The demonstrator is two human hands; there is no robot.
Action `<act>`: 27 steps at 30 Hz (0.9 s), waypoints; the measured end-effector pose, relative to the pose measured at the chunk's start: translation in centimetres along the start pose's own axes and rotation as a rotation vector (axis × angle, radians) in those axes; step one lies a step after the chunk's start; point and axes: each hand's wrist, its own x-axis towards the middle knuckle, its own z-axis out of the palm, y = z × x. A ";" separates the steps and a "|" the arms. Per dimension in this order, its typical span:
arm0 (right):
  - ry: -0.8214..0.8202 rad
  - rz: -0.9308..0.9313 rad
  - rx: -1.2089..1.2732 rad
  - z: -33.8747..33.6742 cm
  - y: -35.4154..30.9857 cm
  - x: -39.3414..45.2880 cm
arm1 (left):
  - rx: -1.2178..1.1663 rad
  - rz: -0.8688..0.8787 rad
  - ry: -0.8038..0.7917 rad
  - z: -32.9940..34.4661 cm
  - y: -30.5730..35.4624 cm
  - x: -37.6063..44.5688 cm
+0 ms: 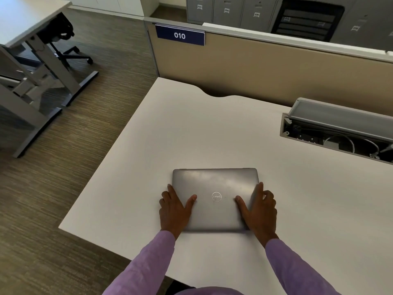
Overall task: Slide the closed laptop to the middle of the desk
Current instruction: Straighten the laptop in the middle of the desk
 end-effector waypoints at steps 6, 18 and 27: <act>-0.071 0.007 0.024 -0.6 -0.6 0.1 | -0.079 -0.078 -0.115 -0.3 0.4 0.5; -0.195 0.040 0.092 -1.5 -0.7 1.1 | -0.145 -0.139 -0.216 -1.4 0.8 2.0; -0.219 0.085 0.175 -1.4 -0.4 0.5 | -0.118 -0.097 -0.220 -1.7 0.6 2.1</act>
